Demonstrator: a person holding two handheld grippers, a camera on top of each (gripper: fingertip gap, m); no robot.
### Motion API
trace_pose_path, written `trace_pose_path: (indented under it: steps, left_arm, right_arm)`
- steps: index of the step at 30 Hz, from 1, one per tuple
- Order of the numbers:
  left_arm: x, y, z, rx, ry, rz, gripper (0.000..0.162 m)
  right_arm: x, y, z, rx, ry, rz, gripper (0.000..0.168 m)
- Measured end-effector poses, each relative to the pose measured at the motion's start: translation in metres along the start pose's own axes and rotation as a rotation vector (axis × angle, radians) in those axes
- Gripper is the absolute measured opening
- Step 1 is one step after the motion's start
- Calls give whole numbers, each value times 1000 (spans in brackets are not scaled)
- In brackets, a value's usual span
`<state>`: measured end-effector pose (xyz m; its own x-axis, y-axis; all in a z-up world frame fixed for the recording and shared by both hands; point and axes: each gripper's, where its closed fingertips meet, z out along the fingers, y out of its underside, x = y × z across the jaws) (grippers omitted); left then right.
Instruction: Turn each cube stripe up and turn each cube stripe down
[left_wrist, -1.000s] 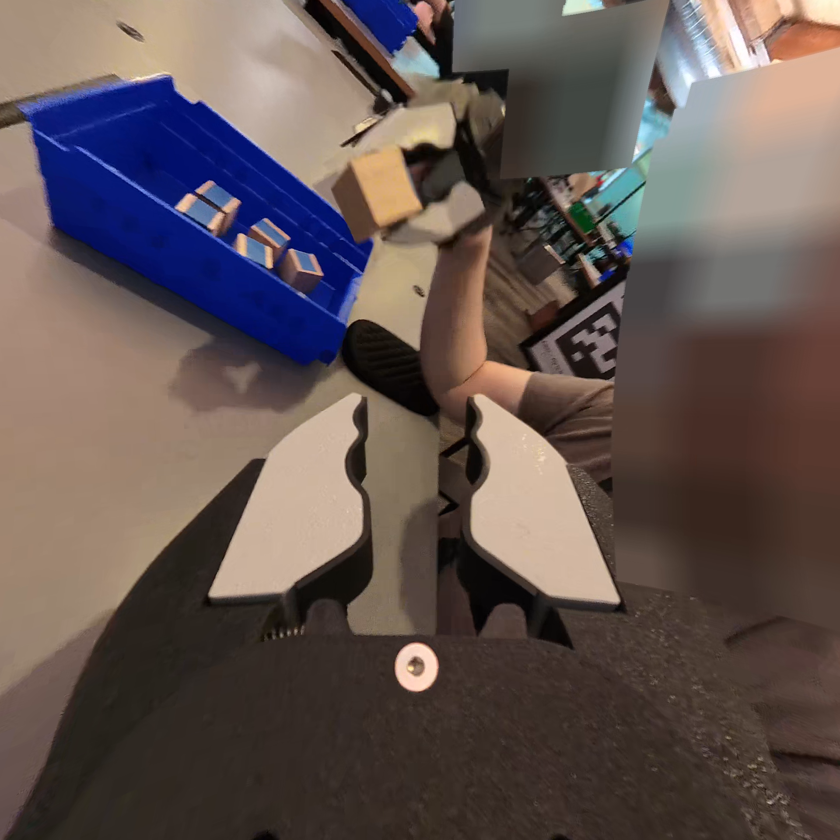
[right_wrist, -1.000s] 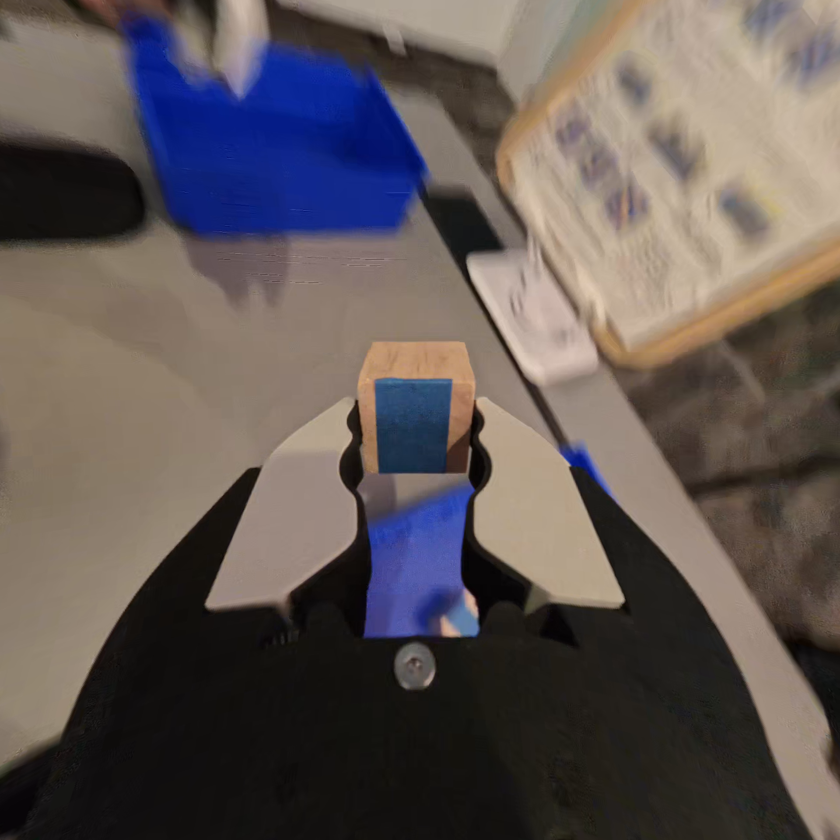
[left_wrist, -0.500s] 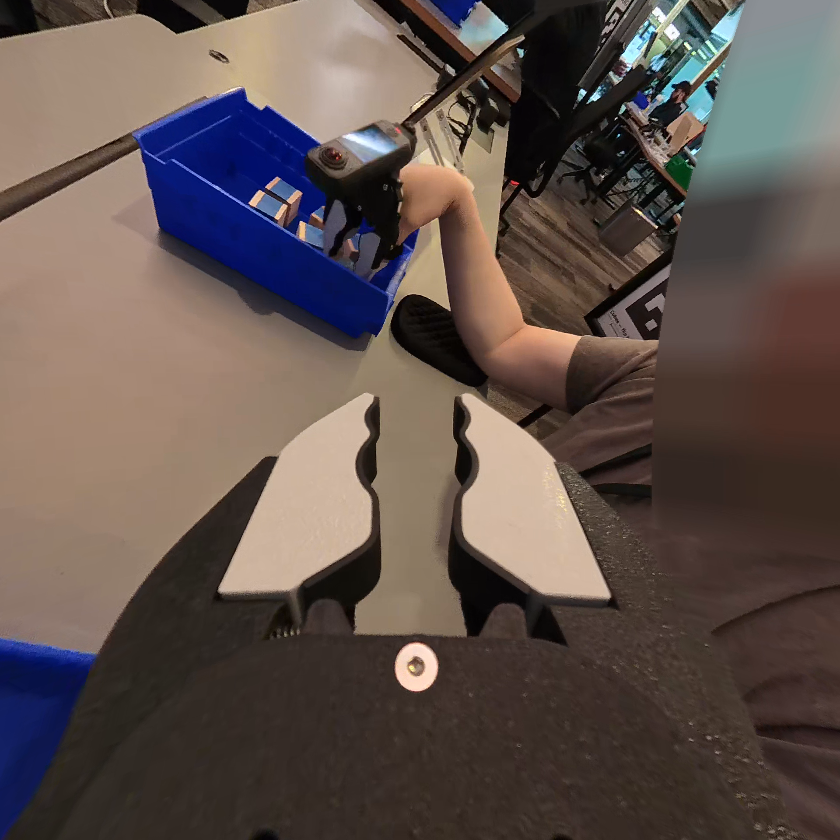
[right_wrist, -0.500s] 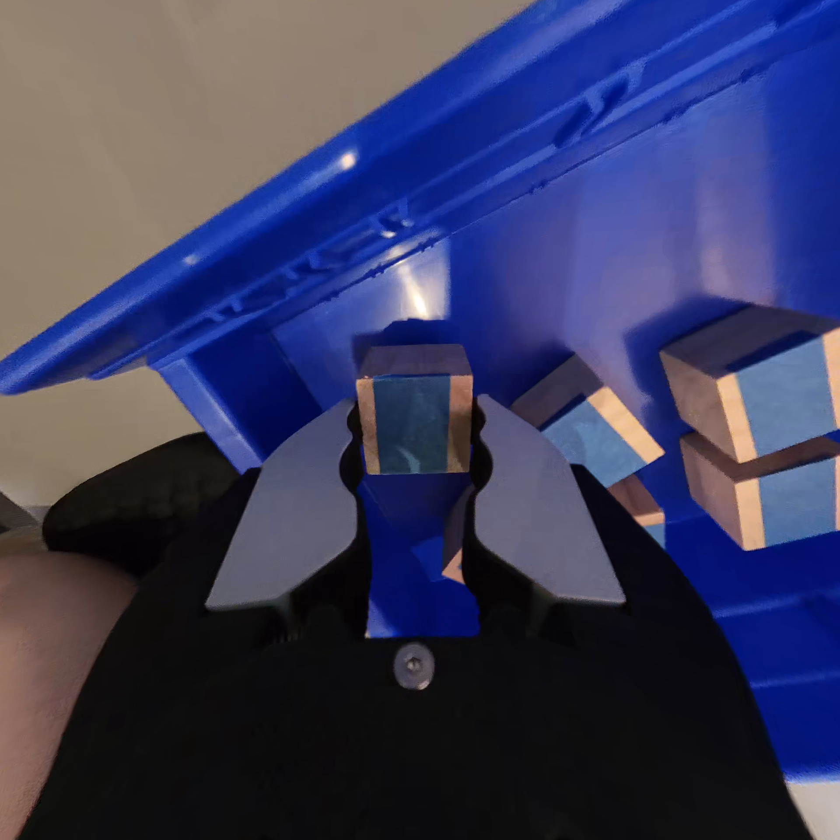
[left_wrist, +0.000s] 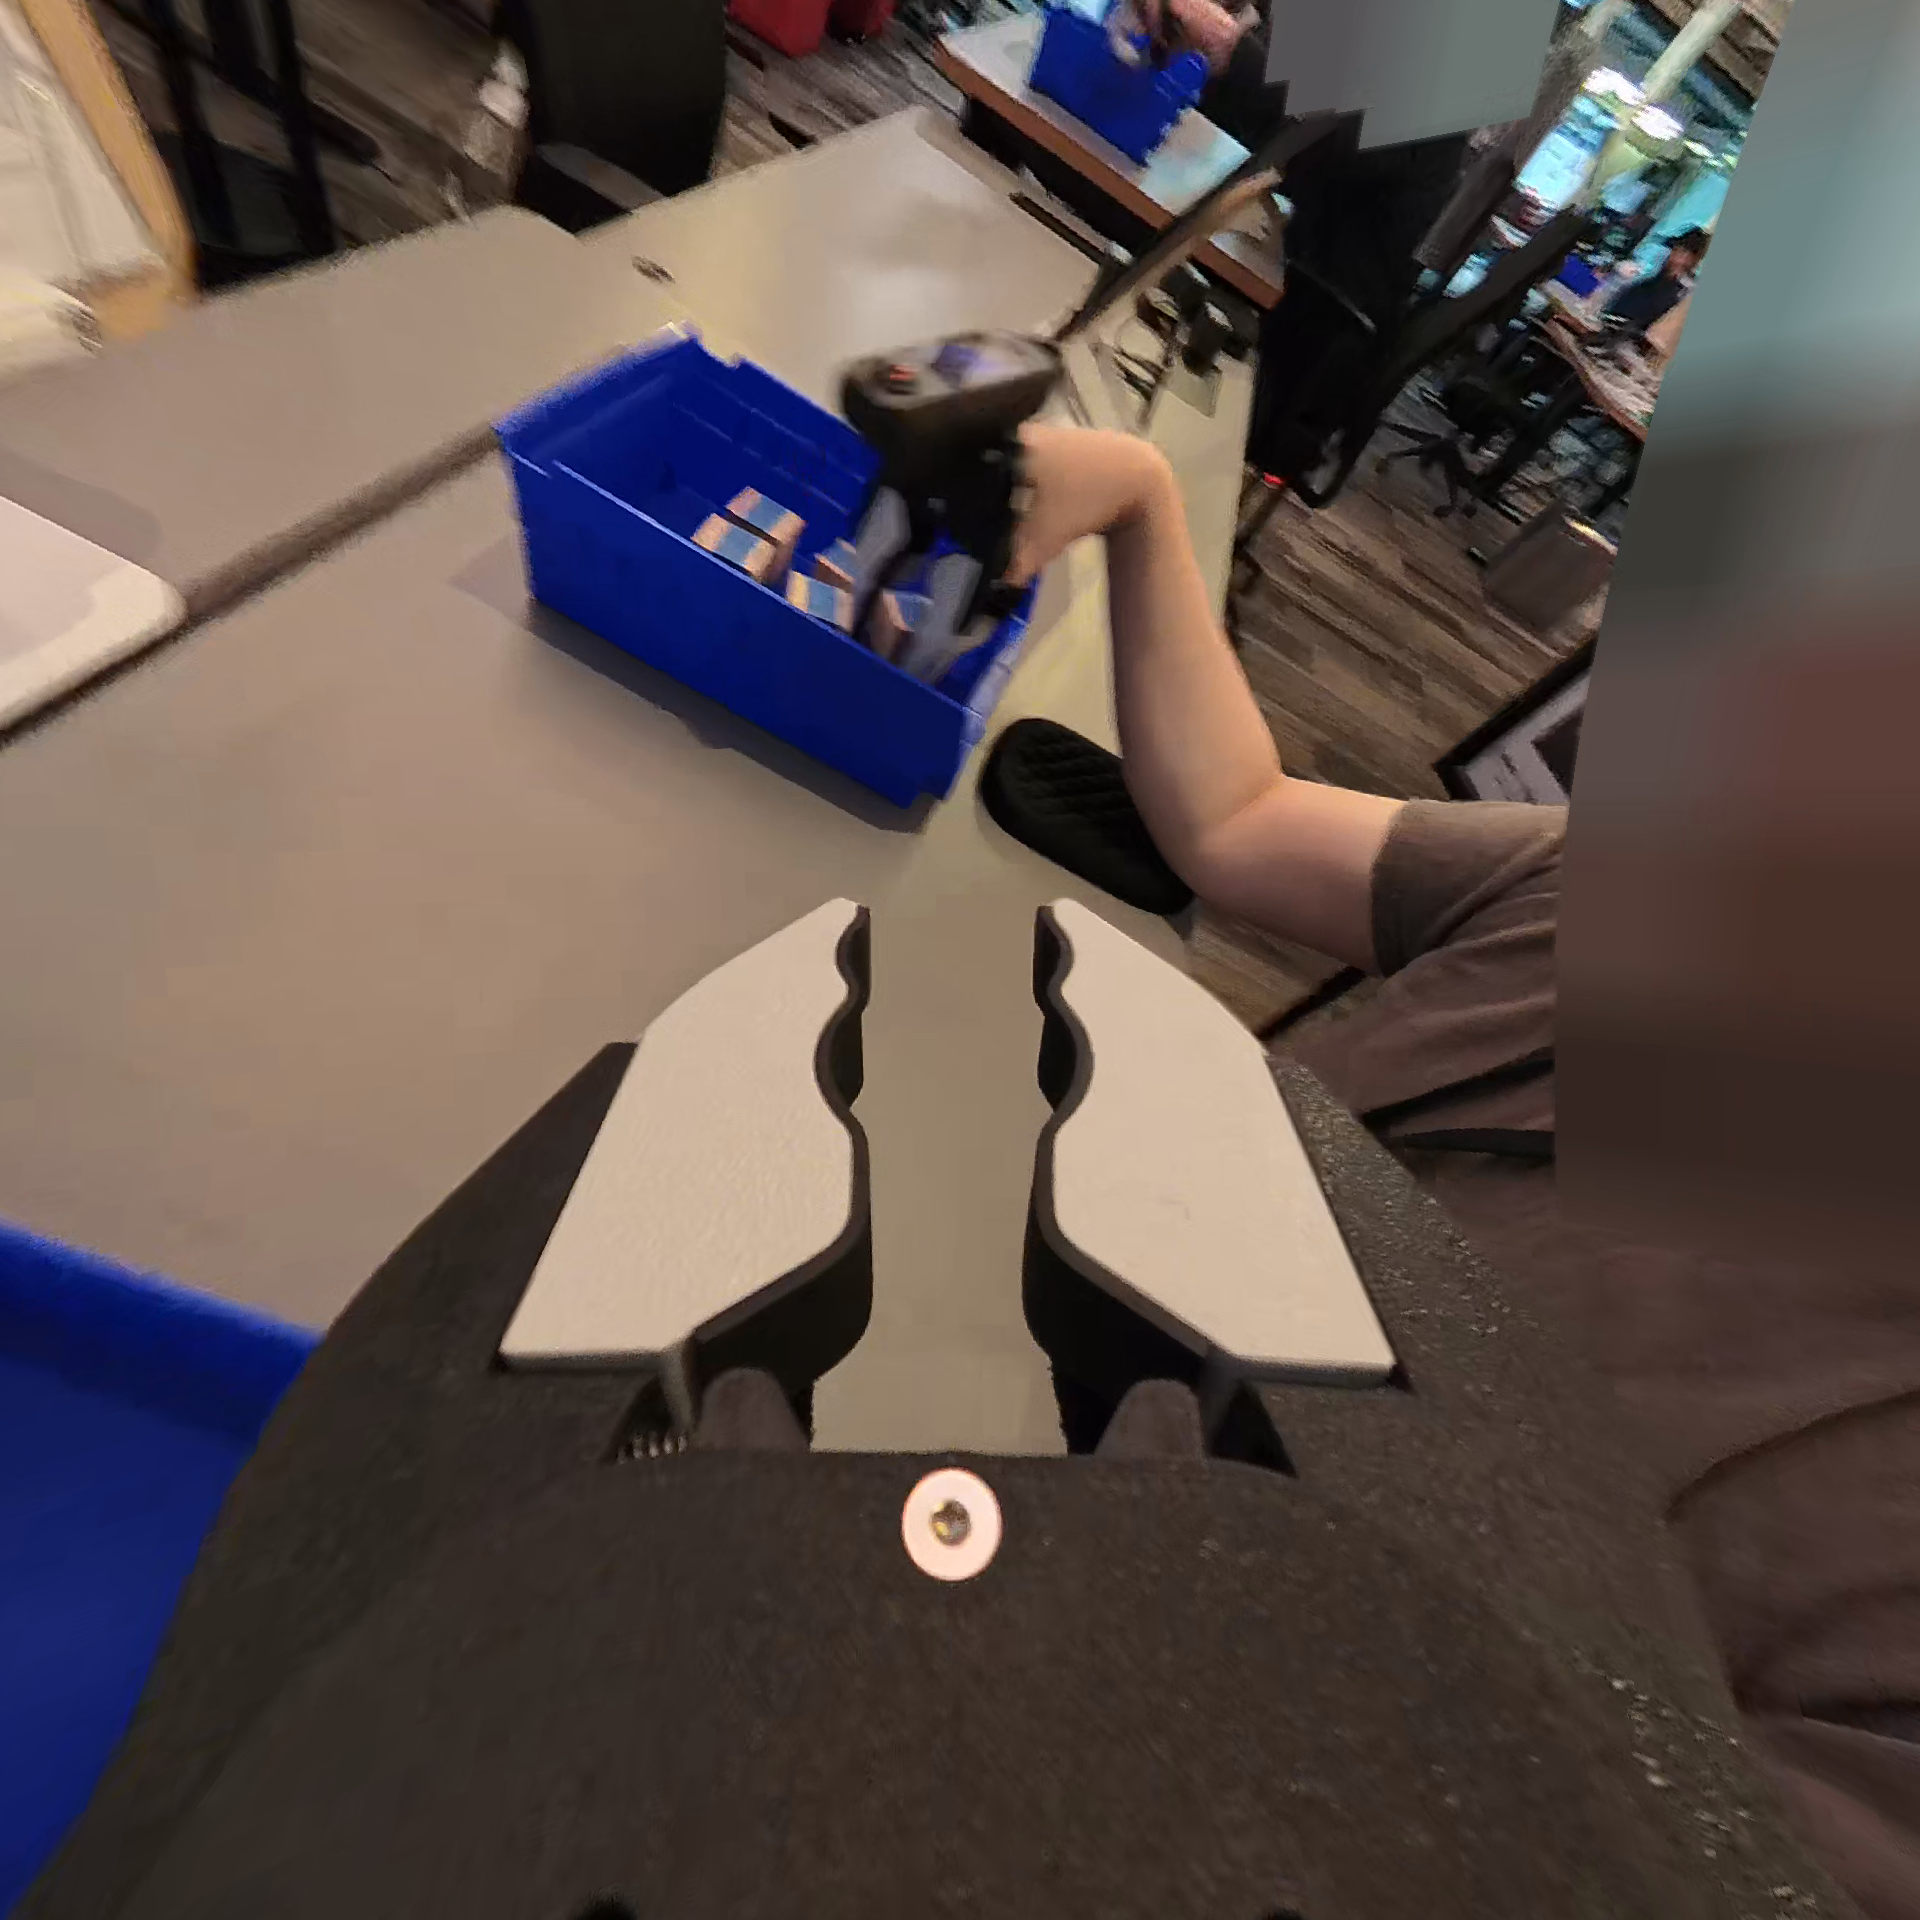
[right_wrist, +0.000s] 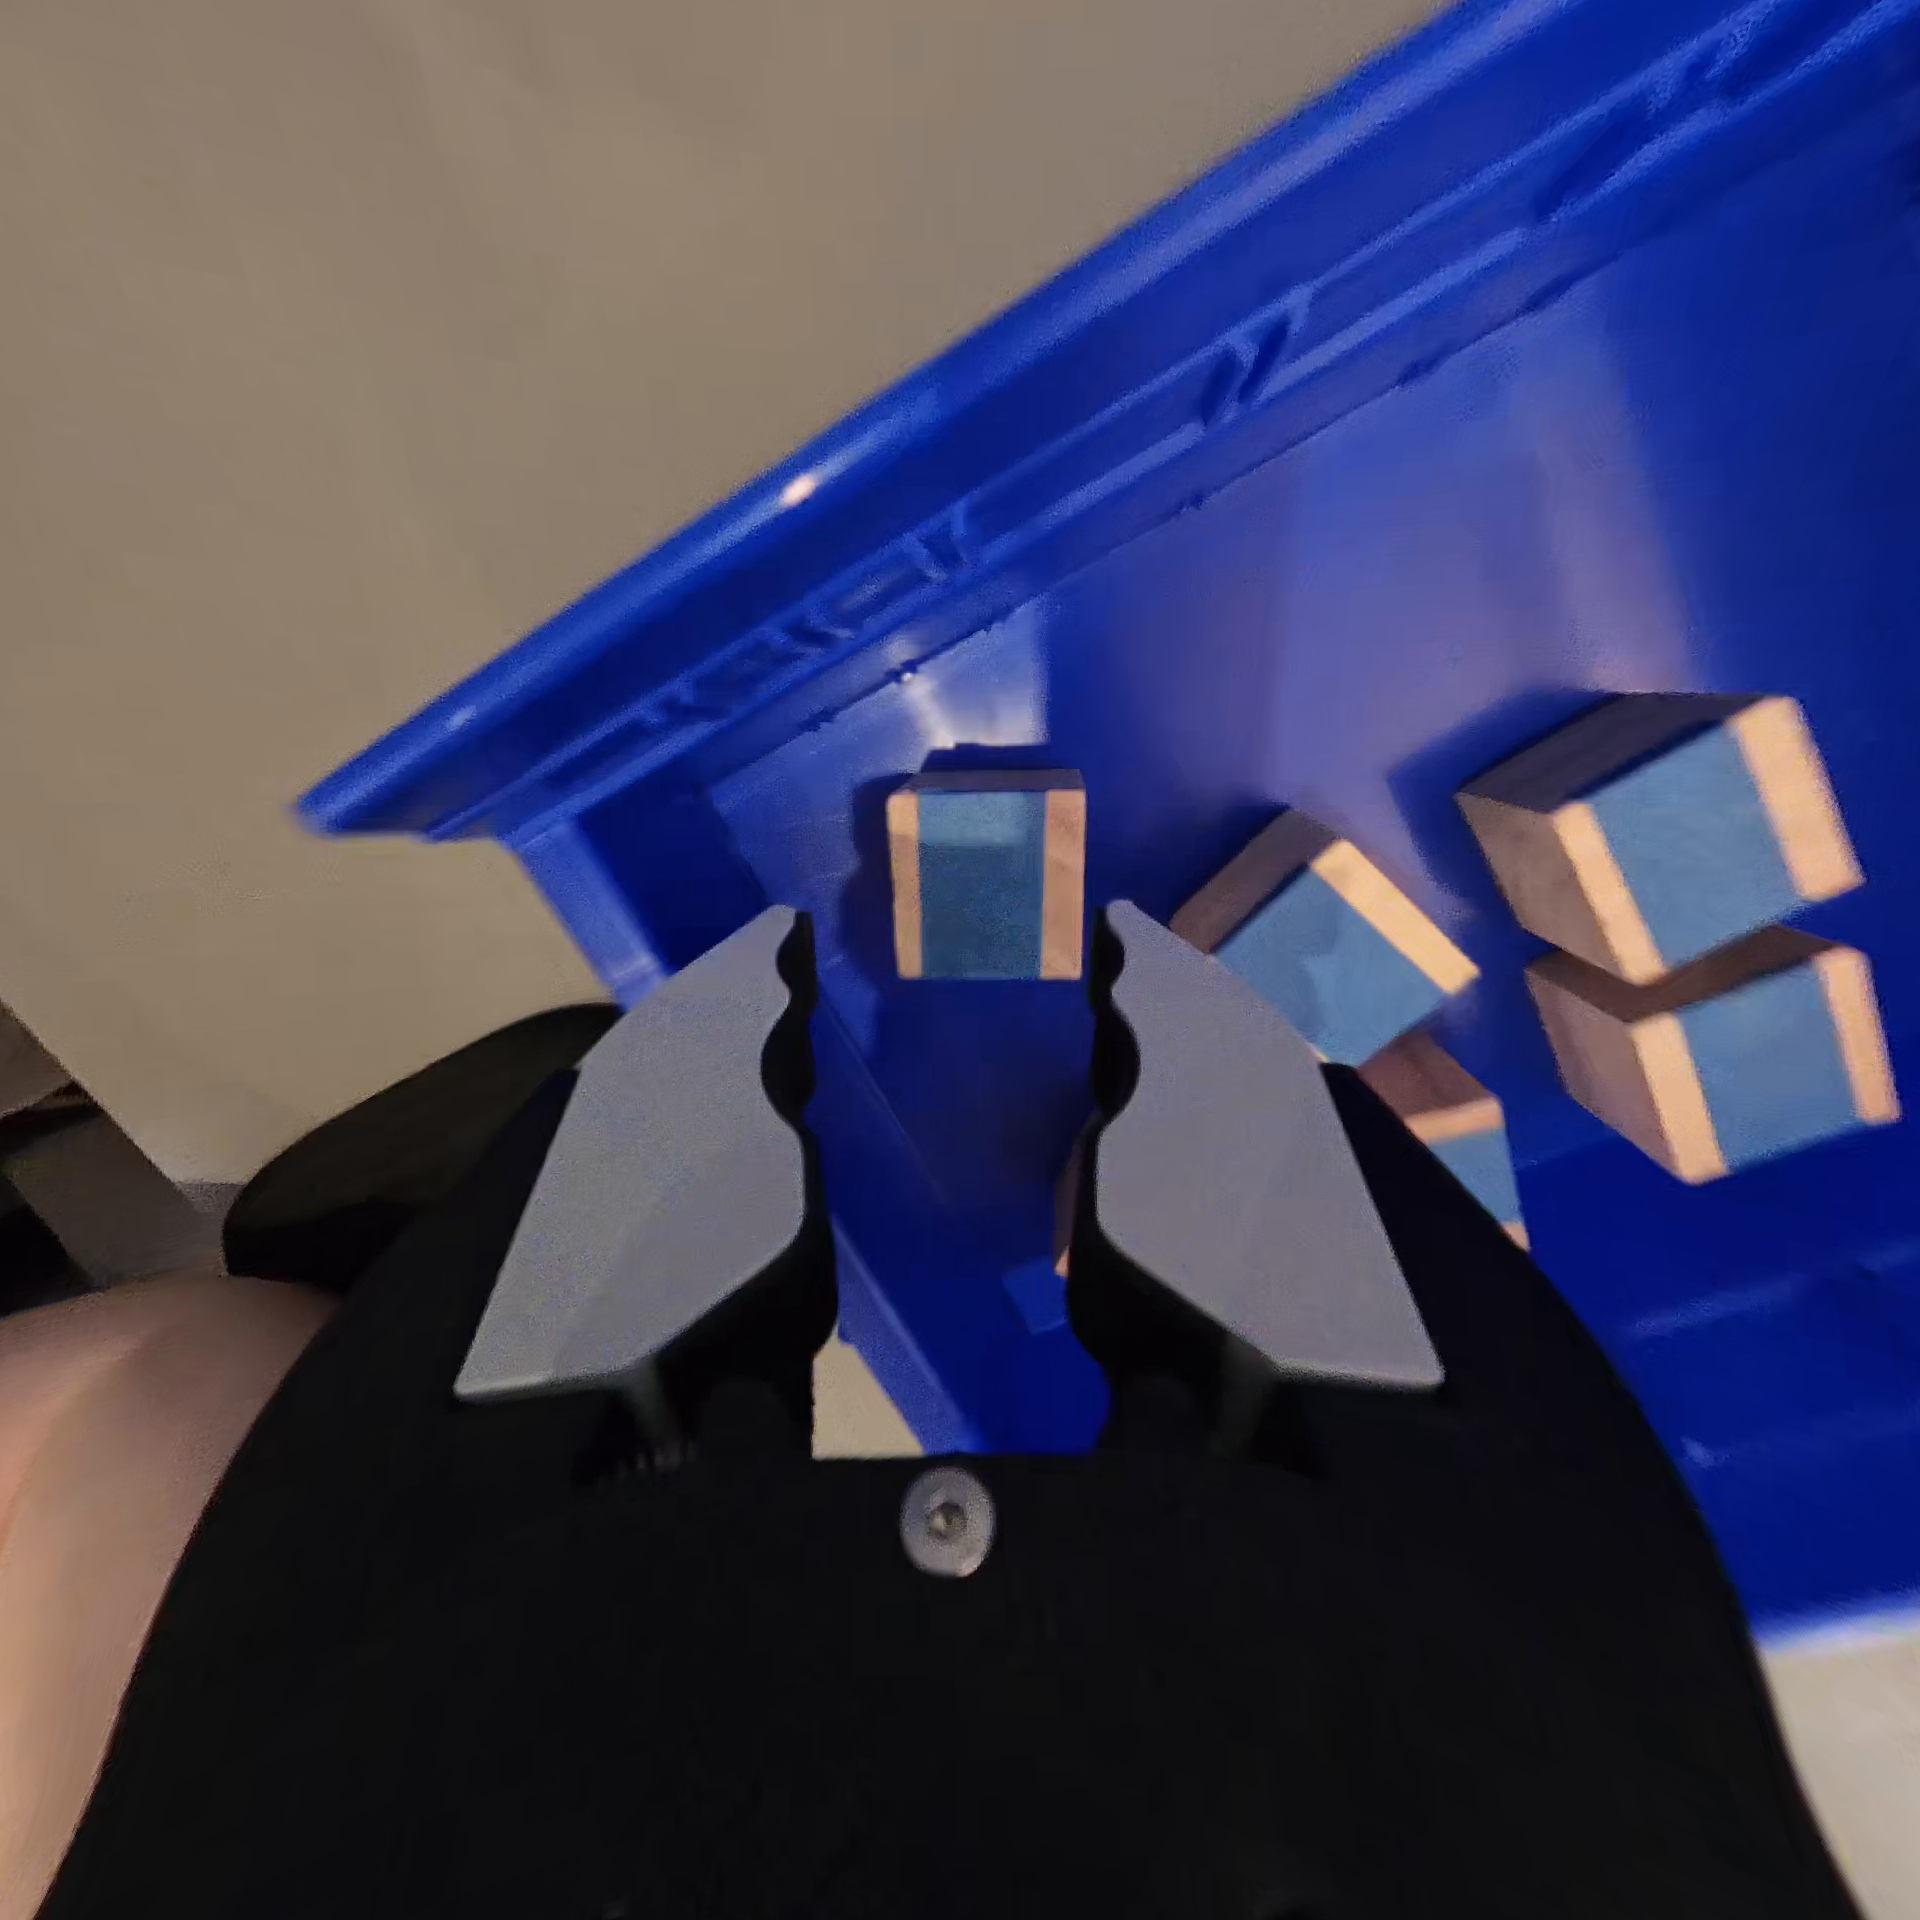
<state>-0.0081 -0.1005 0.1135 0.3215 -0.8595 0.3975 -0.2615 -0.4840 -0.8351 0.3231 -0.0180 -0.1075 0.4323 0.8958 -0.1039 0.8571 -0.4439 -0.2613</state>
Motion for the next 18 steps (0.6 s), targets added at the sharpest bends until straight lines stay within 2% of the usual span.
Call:
trace_pose_path:
  steps: [2,4,6,8,10,12,15,18]
  left_arm:
    - [-13,-12,-26,88,-146,76,28]
    - [-34,-23,-64,176,-358,166,27]
    - [-59,-23,-107,241,-598,220,32]
    - [-82,-16,-144,286,-781,236,39]
    - [-107,-2,-172,281,-926,204,42]
    - [-134,17,-194,243,-1060,108,71]
    - [-162,47,-206,171,-1109,-19,81]
    - [-188,71,-216,106,-1157,-94,79]
  right_arm:
    - [2,-5,-39,172,78,-13,52]
    - [30,-4,-94,391,314,31,52]
    - [65,14,-152,623,549,190,51]
    - [92,42,-181,799,607,420,54]
    - [115,78,-171,779,554,717,52]
    - [123,105,-139,663,428,940,49]
    - [129,106,-106,606,308,971,48]
    - [133,99,-87,555,279,955,49]
